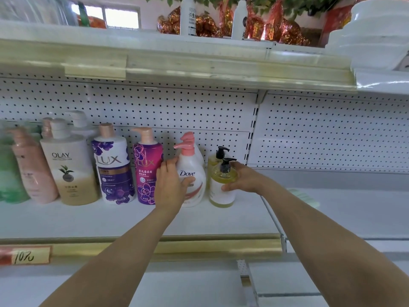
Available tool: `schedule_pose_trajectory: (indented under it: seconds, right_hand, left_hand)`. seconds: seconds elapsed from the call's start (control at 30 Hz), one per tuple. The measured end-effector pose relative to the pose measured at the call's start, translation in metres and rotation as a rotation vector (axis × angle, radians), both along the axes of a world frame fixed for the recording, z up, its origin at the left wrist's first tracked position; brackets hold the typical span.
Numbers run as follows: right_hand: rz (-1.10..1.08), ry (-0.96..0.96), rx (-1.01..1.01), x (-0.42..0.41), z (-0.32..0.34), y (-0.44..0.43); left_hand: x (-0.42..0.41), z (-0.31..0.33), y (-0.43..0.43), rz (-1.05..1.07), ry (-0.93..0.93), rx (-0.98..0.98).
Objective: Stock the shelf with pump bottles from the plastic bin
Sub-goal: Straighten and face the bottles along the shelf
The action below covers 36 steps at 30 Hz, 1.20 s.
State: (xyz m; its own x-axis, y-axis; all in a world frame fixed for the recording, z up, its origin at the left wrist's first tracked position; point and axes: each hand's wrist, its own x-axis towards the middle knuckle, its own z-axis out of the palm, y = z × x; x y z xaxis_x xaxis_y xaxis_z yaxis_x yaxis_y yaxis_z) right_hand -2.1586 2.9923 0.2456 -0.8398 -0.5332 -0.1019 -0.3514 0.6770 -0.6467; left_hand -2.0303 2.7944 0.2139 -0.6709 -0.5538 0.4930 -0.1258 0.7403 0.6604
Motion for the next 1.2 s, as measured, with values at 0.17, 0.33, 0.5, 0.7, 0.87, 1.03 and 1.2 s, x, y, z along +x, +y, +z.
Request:
schedule_pose_trajectory:
  seconds: [0.17,0.33,0.5,0.7,0.87,1.03,1.2]
  right_hand:
    - [-0.016,0.086,0.005,0.0,-0.001,0.0]
    - [-0.01,0.097,0.077,-0.001,0.002,-0.003]
    - [-0.075,0.089,0.028,0.003,0.0,-0.003]
    - [-0.058,0.089,0.03,0.004,0.002,-0.002]
    - [-0.041,0.093,0.032,0.006,0.002,-0.002]
    - [-0.031,0.071,0.025,0.006,-0.002,-0.004]
    - [-0.036,0.041,0.013,0.015,-0.001,-0.003]
  left_hand:
    - [0.0,0.001,0.0,0.001,-0.015,0.007]
    - [0.0,0.002,0.0,-0.003,-0.022,0.023]
    - [0.0,0.0,0.0,-0.006,-0.012,0.02]
    - [0.0,0.0,0.0,-0.009,-0.016,0.024]
    - [-0.001,0.0,-0.001,-0.005,-0.026,0.027]
    - [0.0,0.0,0.0,-0.011,-0.025,0.032]
    - [0.002,0.004,0.003,-0.003,-0.047,0.021]
